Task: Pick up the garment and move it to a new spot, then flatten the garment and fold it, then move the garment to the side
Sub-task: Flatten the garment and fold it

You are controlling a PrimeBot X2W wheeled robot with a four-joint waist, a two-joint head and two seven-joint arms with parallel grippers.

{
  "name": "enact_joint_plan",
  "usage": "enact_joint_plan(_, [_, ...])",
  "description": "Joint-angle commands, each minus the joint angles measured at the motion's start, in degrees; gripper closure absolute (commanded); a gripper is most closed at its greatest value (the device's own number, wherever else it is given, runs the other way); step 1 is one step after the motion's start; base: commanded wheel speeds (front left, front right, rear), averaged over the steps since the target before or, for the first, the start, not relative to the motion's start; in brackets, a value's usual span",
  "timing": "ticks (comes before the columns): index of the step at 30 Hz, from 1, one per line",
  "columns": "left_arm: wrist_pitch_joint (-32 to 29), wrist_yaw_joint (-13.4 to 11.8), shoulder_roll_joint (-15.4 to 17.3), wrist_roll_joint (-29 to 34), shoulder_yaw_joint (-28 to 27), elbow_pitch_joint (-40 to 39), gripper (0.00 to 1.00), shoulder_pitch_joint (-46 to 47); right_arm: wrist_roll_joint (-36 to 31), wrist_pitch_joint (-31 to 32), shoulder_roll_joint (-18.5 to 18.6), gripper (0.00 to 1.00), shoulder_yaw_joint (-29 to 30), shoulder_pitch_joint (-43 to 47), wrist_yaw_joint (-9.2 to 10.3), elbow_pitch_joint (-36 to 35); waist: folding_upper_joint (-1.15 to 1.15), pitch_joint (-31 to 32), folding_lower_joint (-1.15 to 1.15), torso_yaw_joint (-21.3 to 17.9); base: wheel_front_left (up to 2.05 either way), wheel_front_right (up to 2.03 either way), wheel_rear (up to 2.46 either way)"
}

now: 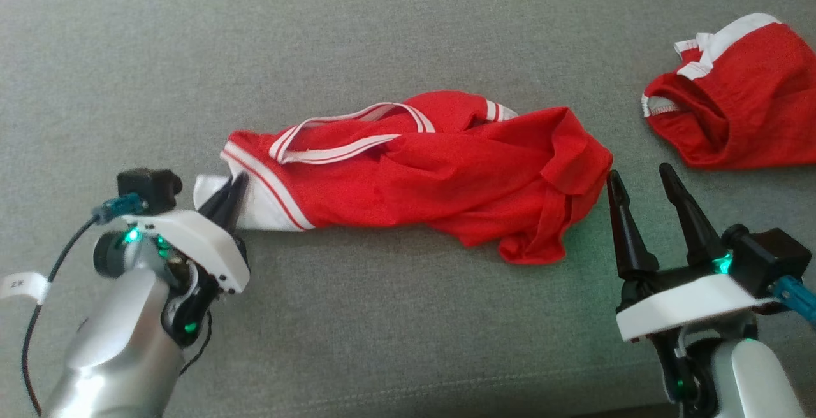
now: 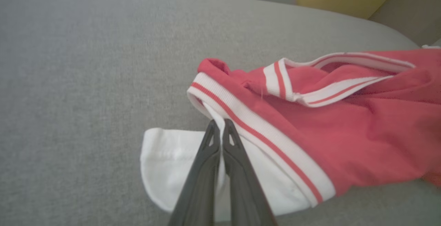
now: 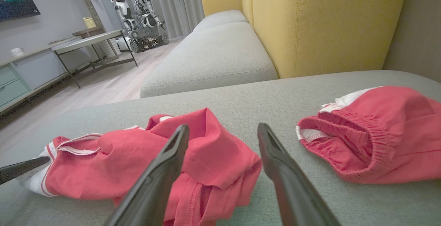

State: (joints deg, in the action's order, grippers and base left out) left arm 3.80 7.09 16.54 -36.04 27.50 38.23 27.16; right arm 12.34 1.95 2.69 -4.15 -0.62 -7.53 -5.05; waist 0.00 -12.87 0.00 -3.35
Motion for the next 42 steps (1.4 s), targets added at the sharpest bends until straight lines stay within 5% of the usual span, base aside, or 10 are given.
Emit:
enact_joint_plan(1, [1.3,0.3,2.4,0.0,-1.8,-2.6,1.00,1.2,0.4,-0.7,0.2,0.00,-1.0,-1.2,0.04,-1.7,0.00,0.3,0.00,0.1,0.00,0.00,0.00])
enact_joint_plan(7, [3.8,-2.6,3.8,0.5,-2.4,-12.6,1.00,-3.8,1.1,-0.7,0.2,0.00,-0.3,-0.1,0.04,-1.5,0.00,1.9,0.00,1.3,0.00,0.00,0.00])
enact_joint_plan(16, [-2.7,-10.7,6.2,-1.2,-2.2,-36.9,1.00,-18.3,2.8,-0.3,0.2,0.00,0.6,1.6,0.04,-1.5,0.00,3.9,0.00,4.0,0.00,0.00,0.00])
enact_joint_plan(24, [-5.8,-15.0,7.0,-4.2,-3.8,-54.6,1.00,-25.1,3.3,-0.1,0.2,0.00,0.9,1.9,0.04,-1.7,0.00,4.0,0.00,4.9,0.00,0.00,0.00])
enact_joint_plan(32, [-5.0,-15.4,6.4,-5.6,-6.1,-49.5,1.00,-22.6,3.6,0.3,0.2,0.00,0.2,1.1,0.04,-1.8,0.00,3.3,0.00,3.4,0.00,0.00,0.00])
enact_joint_plan(42, [0.2,-11.1,3.3,-8.3,-8.8,-27.7,1.00,-13.3,4.0,0.4,0.2,0.00,0.0,-0.1,0.04,-2.6,0.00,0.8,0.00,-0.2,0.00,0.00,0.00])
